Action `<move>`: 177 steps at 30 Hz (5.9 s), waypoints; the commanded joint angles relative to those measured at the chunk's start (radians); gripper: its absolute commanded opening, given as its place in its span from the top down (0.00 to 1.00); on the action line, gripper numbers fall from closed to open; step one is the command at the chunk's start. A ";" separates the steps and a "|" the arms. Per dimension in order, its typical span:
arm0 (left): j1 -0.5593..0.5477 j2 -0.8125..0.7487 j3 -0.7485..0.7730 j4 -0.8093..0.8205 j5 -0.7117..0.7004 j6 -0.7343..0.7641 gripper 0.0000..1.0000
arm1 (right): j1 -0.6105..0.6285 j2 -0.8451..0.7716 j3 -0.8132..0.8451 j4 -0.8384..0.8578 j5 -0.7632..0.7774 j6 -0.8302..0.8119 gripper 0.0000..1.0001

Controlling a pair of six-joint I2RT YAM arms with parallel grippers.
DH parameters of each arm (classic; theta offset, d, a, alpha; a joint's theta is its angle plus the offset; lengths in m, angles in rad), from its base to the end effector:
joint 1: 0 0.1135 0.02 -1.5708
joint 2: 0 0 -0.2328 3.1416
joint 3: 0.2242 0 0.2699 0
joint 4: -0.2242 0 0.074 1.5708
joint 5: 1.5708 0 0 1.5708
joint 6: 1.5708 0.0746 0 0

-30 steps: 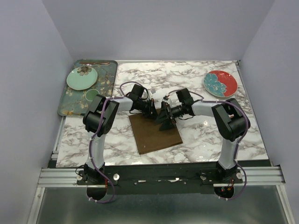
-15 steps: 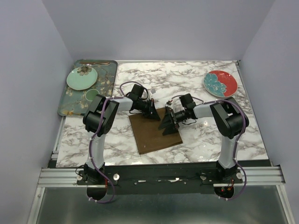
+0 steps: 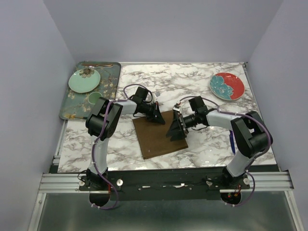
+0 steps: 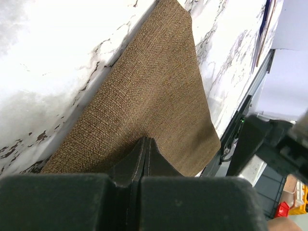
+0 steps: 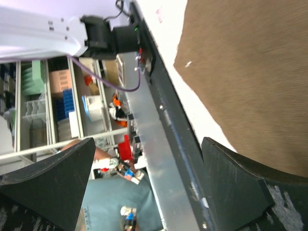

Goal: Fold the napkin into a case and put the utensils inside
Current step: Smooth out the square-folded napkin at the center of the board.

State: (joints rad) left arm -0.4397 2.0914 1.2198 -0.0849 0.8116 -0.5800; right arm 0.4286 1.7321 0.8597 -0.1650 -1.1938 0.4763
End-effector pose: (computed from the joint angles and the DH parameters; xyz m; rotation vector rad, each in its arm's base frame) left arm 0.3600 -0.2292 0.0502 0.1747 2.6717 -1.4055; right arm 0.2660 0.1978 0.0930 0.3952 -2.4532 -1.7851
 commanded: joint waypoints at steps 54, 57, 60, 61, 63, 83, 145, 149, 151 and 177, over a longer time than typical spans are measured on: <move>-0.074 0.173 -0.005 1.037 0.136 -0.830 0.50 | -0.014 -0.030 -0.013 -0.218 0.589 -0.255 0.98; -0.074 0.211 0.001 1.051 0.136 -0.833 0.38 | -0.014 -0.005 -0.004 -0.229 0.599 -0.251 0.99; -0.070 0.254 0.023 1.050 0.144 -0.817 0.29 | -0.014 0.015 0.004 -0.243 0.614 -0.257 0.99; -0.068 0.265 0.027 1.056 0.149 -0.817 0.27 | -0.013 0.021 0.004 -0.246 0.620 -0.258 0.99; -0.062 0.289 0.032 1.067 0.162 -0.807 0.23 | -0.014 0.026 0.001 -0.252 0.632 -0.261 0.99; 0.024 0.204 -0.069 1.252 0.265 -0.935 0.01 | -0.013 0.043 -0.014 -0.266 0.651 -0.274 0.99; 0.121 -0.159 -0.146 -0.225 0.003 0.365 1.00 | -0.079 0.345 0.322 0.084 0.240 0.111 0.78; 0.130 -0.133 -0.160 -0.240 -0.025 0.364 1.00 | -0.114 0.377 0.321 0.021 0.292 0.065 0.78; 0.130 -0.131 -0.164 -0.240 -0.025 0.368 1.00 | -0.137 0.383 0.338 -0.051 0.318 0.009 0.78; 0.118 -0.102 -0.171 -0.194 -0.019 0.322 1.00 | -0.021 0.451 0.205 0.811 -0.018 0.668 0.00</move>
State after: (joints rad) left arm -0.3164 1.9491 1.0691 -0.2783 0.8543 -0.2787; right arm 0.4160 2.1048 1.0863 0.5522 -1.1889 1.1030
